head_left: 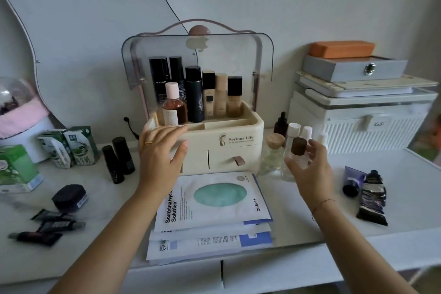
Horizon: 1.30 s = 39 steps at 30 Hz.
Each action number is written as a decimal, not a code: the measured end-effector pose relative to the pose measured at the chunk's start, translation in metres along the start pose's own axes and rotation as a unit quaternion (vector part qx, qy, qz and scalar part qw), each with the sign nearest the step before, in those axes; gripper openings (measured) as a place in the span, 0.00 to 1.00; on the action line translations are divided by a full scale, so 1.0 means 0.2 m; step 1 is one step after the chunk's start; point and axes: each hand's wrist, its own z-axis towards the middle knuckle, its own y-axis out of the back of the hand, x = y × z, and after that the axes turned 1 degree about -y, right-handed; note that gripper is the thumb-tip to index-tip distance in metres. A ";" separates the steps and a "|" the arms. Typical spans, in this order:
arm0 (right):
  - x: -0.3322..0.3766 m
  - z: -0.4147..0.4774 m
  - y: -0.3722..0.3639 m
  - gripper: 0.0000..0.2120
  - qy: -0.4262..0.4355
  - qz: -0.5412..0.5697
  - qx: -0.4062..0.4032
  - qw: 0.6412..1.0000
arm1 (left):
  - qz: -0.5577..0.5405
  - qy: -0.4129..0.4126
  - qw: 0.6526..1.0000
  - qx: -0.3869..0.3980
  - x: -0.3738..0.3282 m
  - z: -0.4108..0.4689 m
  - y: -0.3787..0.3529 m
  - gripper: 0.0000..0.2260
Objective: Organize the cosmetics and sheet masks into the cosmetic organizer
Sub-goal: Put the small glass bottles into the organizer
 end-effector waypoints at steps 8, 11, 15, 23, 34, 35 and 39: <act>-0.09 0.03 -0.04 0.18 -0.099 -0.061 0.045 0.992 | 0.002 0.016 1.000 0.009 -0.01 0.00 0.00 0.15; -0.06 0.00 -0.01 0.17 -0.083 -0.054 0.045 0.994 | 0.001 0.017 1.000 0.004 -0.01 0.00 0.00 0.14; 0.07 -0.10 0.04 0.18 -0.047 0.027 0.007 0.999 | -0.008 0.018 1.000 0.010 -0.01 0.00 0.00 0.15; 0.74 -0.05 -0.11 0.26 0.167 0.096 0.189 0.963 | -0.032 0.022 0.999 0.003 0.00 0.00 0.00 0.15; 0.84 0.27 -0.70 0.14 0.074 -0.044 0.278 0.957 | -0.006 0.000 0.999 0.045 0.02 0.00 0.05 0.17; 0.83 0.27 -0.71 0.14 0.070 -0.062 0.285 0.954 | -0.007 0.001 0.999 0.046 0.03 0.00 0.05 0.17; 0.82 0.29 -0.75 0.16 0.060 -0.104 0.309 0.943 | -0.011 0.005 0.999 0.050 0.03 -0.01 0.04 0.19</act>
